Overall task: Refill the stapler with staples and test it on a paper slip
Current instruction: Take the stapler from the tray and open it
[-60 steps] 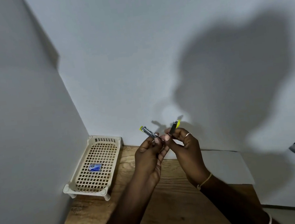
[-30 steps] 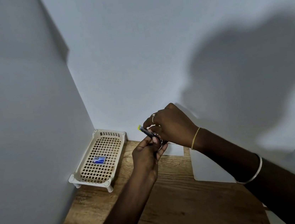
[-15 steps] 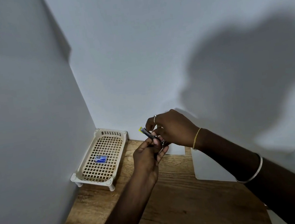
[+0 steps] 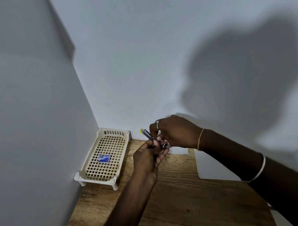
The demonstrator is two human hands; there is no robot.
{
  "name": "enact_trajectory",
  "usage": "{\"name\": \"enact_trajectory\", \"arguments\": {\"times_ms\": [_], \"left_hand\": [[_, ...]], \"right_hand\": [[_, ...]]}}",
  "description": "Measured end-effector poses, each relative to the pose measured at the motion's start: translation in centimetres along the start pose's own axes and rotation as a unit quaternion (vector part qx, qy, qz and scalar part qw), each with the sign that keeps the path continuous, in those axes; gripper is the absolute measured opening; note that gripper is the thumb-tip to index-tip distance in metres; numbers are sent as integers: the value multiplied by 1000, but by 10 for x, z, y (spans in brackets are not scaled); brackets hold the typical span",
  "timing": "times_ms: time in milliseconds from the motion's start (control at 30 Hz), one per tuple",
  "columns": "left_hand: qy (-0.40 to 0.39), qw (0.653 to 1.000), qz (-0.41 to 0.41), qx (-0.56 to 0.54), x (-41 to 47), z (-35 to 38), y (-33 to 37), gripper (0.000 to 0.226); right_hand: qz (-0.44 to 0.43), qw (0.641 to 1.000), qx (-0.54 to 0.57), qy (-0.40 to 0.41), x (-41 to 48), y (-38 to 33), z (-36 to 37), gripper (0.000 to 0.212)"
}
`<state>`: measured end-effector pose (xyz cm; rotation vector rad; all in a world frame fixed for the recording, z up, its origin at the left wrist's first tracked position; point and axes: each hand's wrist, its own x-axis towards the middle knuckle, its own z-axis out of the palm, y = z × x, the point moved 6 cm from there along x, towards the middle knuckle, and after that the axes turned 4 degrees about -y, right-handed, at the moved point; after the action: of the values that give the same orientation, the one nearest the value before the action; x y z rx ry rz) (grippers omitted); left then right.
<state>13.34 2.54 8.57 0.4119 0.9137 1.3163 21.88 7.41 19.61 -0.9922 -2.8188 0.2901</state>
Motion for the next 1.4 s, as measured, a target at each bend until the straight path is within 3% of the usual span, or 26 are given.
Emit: {"name": "enact_trajectory", "arguments": {"times_ms": [100, 267, 400, 667, 900, 1133, 1400], "left_hand": [[7, 1000, -10, -10, -4, -1, 0, 34], [22, 1000, -20, -4, -7, -3, -3, 35], [20, 999, -14, 24, -9, -1, -2, 20], [17, 999, -37, 14, -12, 2, -5, 36], [22, 999, -33, -8, -11, 4, -7, 31], [-8, 999, -43, -1, -11, 4, -3, 30], [11, 1000, 1, 11, -2, -6, 15, 25]], "right_hand": [[-6, 1000, 15, -2, -3, -1, -1, 9], [-13, 1000, 26, -1, -10, -2, 2, 3], [26, 996, 79, -13, -11, 6, 8, 25], [26, 993, 112, 28, -20, 4, 8, 26], [5, 984, 173, 42, -27, -7, 2, 6], [53, 977, 202, 49, -32, 6, 3, 27], [67, 976, 200, 53, -37, 11, 1, 15]]}}
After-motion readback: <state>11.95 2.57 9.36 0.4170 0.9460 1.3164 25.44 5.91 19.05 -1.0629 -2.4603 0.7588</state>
